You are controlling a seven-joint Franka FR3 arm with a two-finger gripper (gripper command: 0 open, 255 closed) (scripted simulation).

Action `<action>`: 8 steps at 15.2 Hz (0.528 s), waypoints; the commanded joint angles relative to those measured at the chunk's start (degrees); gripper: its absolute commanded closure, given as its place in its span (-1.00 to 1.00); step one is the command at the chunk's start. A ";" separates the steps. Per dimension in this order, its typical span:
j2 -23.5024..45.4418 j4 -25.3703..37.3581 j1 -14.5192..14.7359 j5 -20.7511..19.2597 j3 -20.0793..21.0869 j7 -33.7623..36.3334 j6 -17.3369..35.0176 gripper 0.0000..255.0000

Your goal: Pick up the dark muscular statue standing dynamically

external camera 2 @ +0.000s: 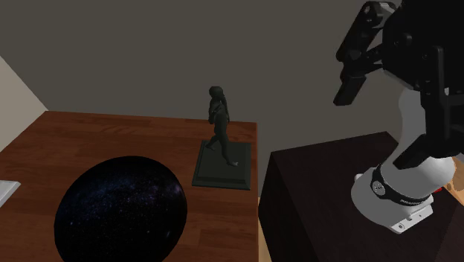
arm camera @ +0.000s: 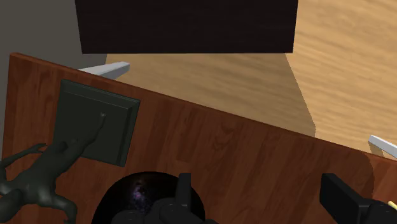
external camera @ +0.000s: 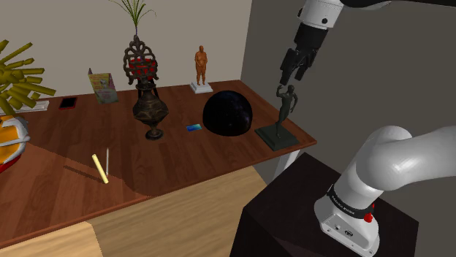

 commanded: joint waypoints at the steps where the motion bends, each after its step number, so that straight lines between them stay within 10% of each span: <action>1: 0.00 0.00 0.00 0.00 0.00 0.00 0.00 -1.00; 8: 4.37 -1.48 -2.23 -4.87 -9.13 -11.49 5.41 -1.00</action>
